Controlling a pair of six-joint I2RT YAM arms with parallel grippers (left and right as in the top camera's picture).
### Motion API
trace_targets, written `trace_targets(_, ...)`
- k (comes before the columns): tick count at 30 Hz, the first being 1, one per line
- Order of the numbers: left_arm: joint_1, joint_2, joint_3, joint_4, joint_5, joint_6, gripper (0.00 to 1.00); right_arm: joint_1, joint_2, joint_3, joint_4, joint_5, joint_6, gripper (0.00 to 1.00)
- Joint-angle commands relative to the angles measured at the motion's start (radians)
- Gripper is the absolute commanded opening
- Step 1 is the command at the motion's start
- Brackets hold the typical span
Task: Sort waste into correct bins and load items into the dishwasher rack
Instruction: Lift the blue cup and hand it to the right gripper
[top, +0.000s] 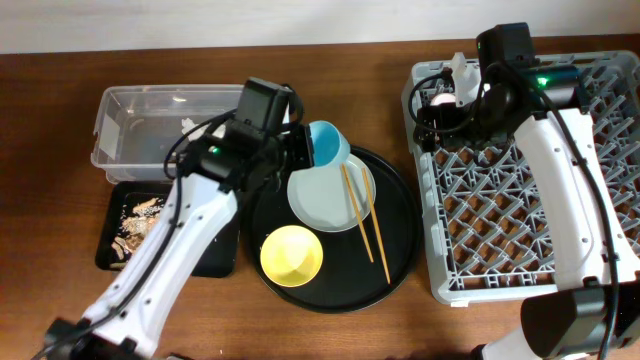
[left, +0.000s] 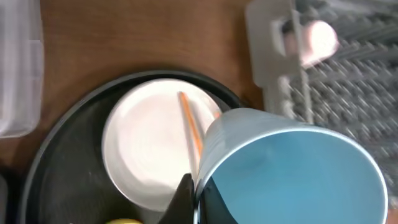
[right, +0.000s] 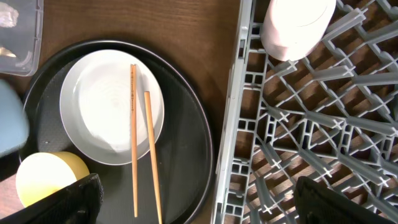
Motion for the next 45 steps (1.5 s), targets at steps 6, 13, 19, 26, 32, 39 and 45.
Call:
trace_targets(6, 0.039, -0.032, 0.014, -0.014, 0.431, 0.151, 0.00, -0.003, 0.007, 0.008, 0.000, -0.009, 0.004, 0.99)
trace_targets(13, 0.089, -0.032, 0.014, -0.069, 0.529, 0.185, 0.00, -0.002, 0.007, 0.008, 0.071, -0.033, 0.016, 0.99)
trace_targets(19, 0.158, -0.032, 0.014, -0.106, 0.736, 0.287, 0.00, -0.004, 0.005, 0.016, -0.010, -0.235, 0.045, 0.99)
trace_targets(26, 0.253, -0.032, 0.014, -0.108, 0.952, 0.388, 0.00, -0.121, -0.090, 0.112, -0.226, -0.808, -0.345, 0.83)
trace_targets(32, 0.261, -0.032, 0.014, -0.058, 1.227, 0.504, 0.00, -0.152, -0.206, 0.098, -0.404, -0.846, -0.595, 0.88)
trace_targets(39, 0.258, -0.032, 0.014, -0.043, 1.380, 0.533, 0.00, -0.030, -0.288, 0.057, -0.404, -0.838, -0.599, 0.97)
trace_targets(45, 0.219, -0.032, 0.014, -0.047, 1.409, 0.556, 0.00, 0.075, -0.285, 0.043, -0.396, -0.838, -0.599, 0.99)
